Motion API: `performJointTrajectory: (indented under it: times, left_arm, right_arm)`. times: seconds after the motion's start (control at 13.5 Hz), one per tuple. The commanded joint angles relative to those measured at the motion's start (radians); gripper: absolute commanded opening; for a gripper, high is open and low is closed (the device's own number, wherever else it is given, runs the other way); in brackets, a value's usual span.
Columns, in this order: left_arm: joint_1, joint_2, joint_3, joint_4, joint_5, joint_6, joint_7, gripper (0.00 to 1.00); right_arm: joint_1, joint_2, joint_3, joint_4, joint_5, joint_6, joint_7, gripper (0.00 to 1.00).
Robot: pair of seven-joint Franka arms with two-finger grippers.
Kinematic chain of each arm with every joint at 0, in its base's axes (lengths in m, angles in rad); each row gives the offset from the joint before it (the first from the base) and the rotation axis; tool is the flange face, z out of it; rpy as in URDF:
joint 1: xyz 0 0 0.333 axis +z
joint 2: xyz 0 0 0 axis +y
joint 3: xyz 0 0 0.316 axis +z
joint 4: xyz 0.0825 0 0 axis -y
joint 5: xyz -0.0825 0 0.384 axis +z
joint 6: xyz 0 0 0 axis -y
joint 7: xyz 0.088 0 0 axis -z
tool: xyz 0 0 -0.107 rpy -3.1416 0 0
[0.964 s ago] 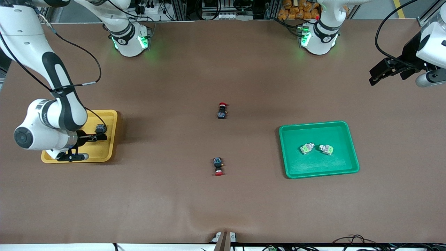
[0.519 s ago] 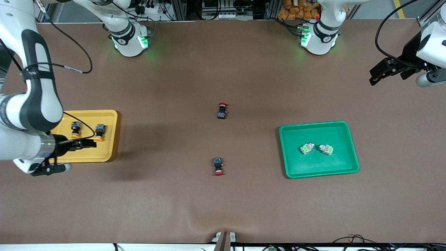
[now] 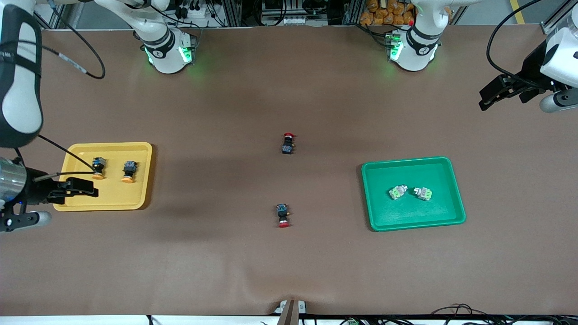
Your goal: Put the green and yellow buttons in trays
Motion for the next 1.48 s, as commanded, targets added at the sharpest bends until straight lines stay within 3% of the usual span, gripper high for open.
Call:
performJointTrajectory:
  times: [0.0,0.3,0.45,0.82,1.04,1.41]
  left_arm:
    - [0.006,-0.015,-0.002,0.005,-0.001,-0.017,0.013,1.00]
    - [0.006,-0.015,-0.003,0.005,-0.003,-0.017,0.014,1.00]
    - [0.006,-0.015,-0.003,0.005,-0.003,-0.017,0.014,1.00]
    - [0.006,-0.015,-0.005,0.005,-0.001,-0.017,0.014,1.00]
    - [0.006,-0.015,-0.006,0.005,-0.003,-0.017,0.014,1.00]
    - [0.006,-0.017,-0.006,0.005,-0.003,-0.018,0.013,1.00]
  right_arm:
    - [0.053,-0.041,-0.005,0.054,-0.050,-0.101,0.008,1.00]
    - [0.079,-0.141,0.001,0.053,-0.055,-0.235,0.022,1.00]
    - [0.095,-0.231,0.003,0.016,-0.050,-0.279,0.126,1.00]
    - [0.095,-0.467,-0.008,-0.333,-0.052,-0.155,0.149,1.00]
    - [0.092,-0.523,-0.008,-0.439,-0.052,-0.077,0.155,1.00]
    - [0.046,-0.517,-0.008,-0.434,-0.027,-0.075,0.209,1.00]
